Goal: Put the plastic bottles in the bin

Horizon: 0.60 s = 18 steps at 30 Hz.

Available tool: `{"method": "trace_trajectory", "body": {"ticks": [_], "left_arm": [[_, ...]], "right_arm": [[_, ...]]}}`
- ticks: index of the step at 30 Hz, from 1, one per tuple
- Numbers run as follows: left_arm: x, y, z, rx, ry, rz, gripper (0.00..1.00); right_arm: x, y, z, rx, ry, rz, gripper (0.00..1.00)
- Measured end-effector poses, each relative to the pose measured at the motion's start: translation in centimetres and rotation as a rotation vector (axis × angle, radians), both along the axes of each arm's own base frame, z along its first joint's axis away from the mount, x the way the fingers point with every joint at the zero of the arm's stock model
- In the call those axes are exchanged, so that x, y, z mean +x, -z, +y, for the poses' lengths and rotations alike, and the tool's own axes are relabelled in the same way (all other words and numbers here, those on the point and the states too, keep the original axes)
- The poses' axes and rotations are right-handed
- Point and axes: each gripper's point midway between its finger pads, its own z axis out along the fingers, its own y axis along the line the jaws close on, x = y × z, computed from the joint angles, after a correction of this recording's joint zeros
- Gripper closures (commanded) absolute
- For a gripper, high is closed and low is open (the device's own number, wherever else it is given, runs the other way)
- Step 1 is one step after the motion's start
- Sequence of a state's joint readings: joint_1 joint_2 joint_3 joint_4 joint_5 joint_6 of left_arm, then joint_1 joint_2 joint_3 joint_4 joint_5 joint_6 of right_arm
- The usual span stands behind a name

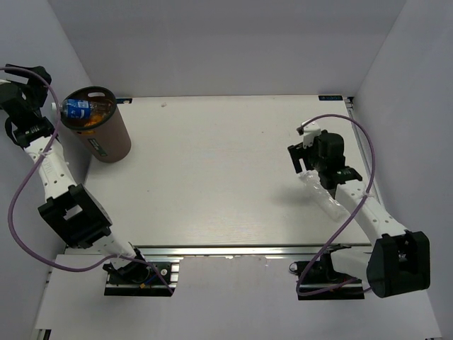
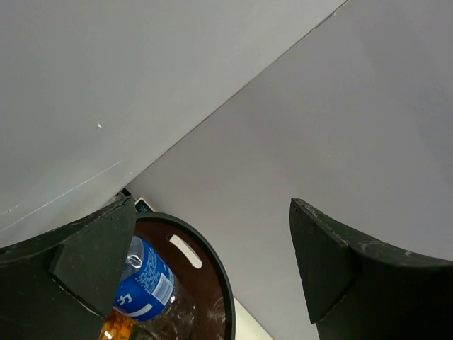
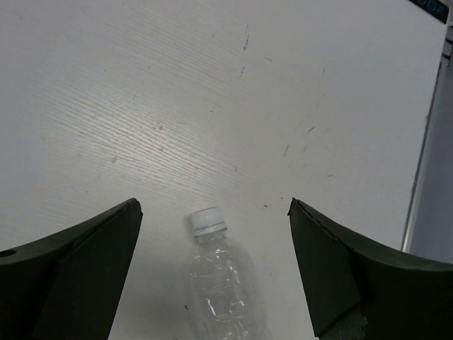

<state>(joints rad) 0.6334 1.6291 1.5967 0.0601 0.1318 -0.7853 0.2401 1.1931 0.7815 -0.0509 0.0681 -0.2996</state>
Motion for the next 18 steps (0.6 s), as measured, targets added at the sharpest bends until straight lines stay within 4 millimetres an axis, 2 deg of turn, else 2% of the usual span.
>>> {"method": "trace_trajectory", "body": {"ticks": [2,5,7,9,13,16,18], "left_arm": [[0.4,-0.1,-0.8,0.007,0.015,0.015,0.02],[1.5,-0.5,-3.1,0.055,0.043,0.053,0.02],[3.1,-1.2,-7.0,0.101,0.109,0.063,0.02],[4.7,-1.6,-11.8,0.140,0.207,0.065,0.02],[6.5,-1.5,-20.4,0.174,0.385,0.069,0.02],[7.1,-0.1,-26.4,0.186,0.509,0.058,0.02],[7.3,1.8,-30.0,0.182,0.591,0.077,0.02]], "right_arm": [[-0.2,-0.5,-0.6,-0.027,-0.014,-0.013,0.11],[-0.4,0.1,-1.9,-0.063,-0.025,0.012,0.11],[-0.9,1.2,-2.9,-0.084,-0.034,0.065,0.11],[-1.2,2.5,-4.0,-0.096,-0.021,0.138,0.11],[-1.7,4.7,-5.1,-0.076,0.020,0.272,0.11],[-2.8,6.1,-5.6,-0.065,0.046,0.344,0.11],[-3.2,6.5,-5.8,-0.054,0.056,0.366,0.11]]}}
